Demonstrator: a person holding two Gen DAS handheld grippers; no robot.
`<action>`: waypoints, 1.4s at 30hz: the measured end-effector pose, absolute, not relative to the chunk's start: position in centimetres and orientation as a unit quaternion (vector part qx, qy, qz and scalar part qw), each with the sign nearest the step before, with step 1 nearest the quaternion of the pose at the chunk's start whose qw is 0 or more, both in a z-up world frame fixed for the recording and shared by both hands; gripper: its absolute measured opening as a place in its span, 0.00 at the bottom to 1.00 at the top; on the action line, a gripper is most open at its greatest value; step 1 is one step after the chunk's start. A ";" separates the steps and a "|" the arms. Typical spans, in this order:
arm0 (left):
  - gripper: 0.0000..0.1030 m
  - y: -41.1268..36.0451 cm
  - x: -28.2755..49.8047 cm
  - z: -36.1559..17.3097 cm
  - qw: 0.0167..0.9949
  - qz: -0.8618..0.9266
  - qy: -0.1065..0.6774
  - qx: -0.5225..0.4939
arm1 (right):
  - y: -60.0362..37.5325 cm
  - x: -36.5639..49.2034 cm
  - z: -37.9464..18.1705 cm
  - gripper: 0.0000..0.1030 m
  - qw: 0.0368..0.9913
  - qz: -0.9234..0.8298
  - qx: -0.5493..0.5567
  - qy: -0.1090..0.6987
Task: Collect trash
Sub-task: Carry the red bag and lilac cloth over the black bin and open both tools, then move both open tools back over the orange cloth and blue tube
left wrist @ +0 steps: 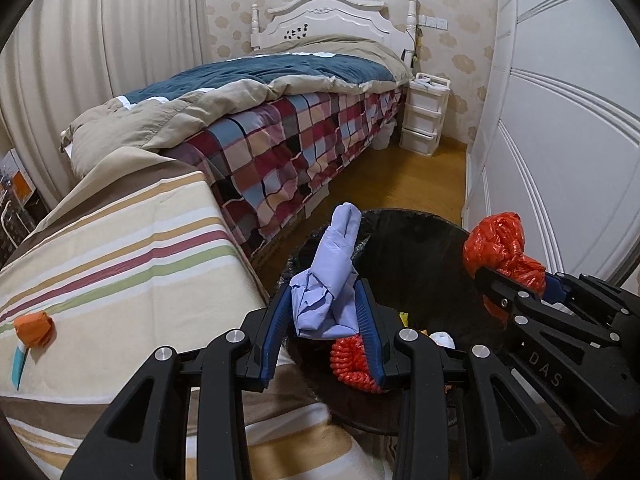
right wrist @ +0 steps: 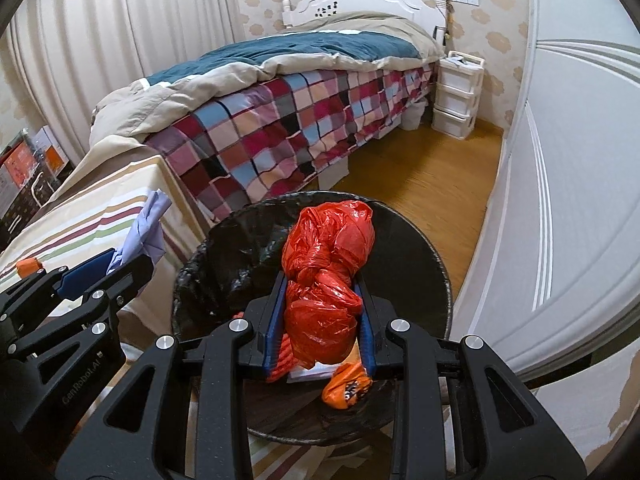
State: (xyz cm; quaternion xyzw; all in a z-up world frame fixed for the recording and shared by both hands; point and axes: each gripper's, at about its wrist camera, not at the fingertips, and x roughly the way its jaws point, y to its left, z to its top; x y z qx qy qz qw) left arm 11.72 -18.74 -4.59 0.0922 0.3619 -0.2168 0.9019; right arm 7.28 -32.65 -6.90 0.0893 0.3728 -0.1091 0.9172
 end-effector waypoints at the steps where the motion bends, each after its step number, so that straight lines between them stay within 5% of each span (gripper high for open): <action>1: 0.35 -18.9 11.7 -4.6 0.901 -0.218 0.362 0.094 | -32.8 7.2 -6.9 0.29 0.917 -0.111 0.090 0.373; 12: 0.35 -19.5 11.2 -4.5 0.903 -0.218 0.355 0.103 | -33.2 6.9 -7.3 0.30 0.914 -0.123 0.094 0.376; 16: 0.53 -19.3 11.0 -4.3 0.905 -0.214 0.353 0.099 | -33.3 6.5 -7.1 0.31 0.914 -0.129 0.093 0.372; 18: 0.57 -19.1 10.9 -4.2 0.908 -0.211 0.350 0.097 | -33.3 6.4 -7.0 0.43 0.914 -0.134 0.093 0.371; 23: 0.70 -18.5 10.6 -3.7 0.915 -0.196 0.340 0.096 | -33.4 5.9 -6.5 0.49 0.916 -0.145 0.093 0.363; 42: 0.76 -11.3 10.0 -3.2 0.930 -0.118 0.341 0.071 | -29.3 5.3 -4.9 0.66 0.924 -0.120 0.083 0.353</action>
